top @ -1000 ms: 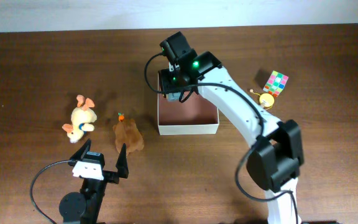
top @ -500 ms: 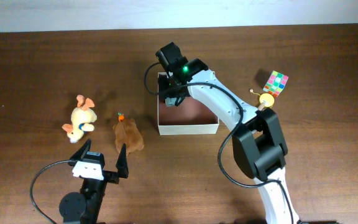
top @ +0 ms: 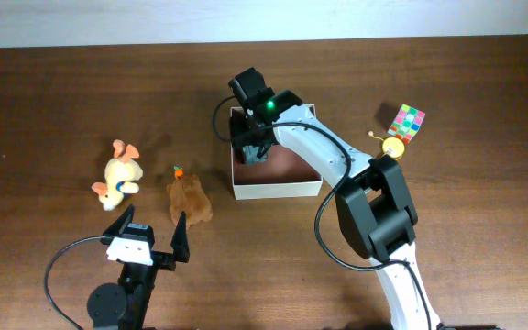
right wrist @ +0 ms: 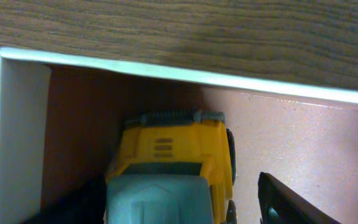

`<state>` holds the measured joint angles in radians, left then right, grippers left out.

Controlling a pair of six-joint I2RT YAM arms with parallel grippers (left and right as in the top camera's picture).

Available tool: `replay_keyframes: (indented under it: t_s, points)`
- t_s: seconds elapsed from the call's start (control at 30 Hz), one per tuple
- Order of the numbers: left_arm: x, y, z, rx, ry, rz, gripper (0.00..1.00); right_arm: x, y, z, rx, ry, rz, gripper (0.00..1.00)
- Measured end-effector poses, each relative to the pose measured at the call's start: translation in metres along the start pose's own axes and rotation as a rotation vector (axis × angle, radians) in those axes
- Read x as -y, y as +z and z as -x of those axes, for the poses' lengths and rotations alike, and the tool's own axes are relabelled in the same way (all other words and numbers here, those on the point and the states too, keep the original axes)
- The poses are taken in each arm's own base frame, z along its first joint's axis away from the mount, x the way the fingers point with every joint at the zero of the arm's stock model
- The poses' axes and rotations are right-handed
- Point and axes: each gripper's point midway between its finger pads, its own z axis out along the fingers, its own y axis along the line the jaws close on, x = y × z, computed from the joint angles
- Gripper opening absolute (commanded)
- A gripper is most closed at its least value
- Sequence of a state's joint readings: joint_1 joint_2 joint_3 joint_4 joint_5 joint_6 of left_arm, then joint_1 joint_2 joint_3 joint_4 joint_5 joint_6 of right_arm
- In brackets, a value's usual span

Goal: Pack container
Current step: 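Carry the truck left over the white box and lower it inside, then open the right gripper to release the truck in the box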

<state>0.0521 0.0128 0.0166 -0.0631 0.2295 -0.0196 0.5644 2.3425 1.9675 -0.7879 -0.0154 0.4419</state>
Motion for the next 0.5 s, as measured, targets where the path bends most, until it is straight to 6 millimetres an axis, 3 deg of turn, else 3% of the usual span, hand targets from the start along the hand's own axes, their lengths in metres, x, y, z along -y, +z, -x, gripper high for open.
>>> replay_keyframes:
  t_s: [0.23, 0.37, 0.43, 0.5]
  points:
    - [0.0, 0.0, 0.0, 0.0, 0.0, 0.0, 0.99, 0.0, -0.008, -0.001, -0.025, -0.021, 0.007, 0.79]
    - [0.0, 0.0, 0.0, 0.0, 0.0, 0.0, 0.99, -0.008, -0.034, 0.01, -0.03, -0.049, 0.022, 0.78]
    - [0.0, 0.0, 0.0, 0.0, 0.0, 0.0, 0.99, -0.012, -0.053, 0.014, -0.037, -0.066, 0.026, 0.69]
    - [0.0, 0.0, 0.0, 0.0, 0.0, 0.0, 0.99, -0.016, -0.077, 0.021, -0.028, -0.083, 0.032, 0.48]
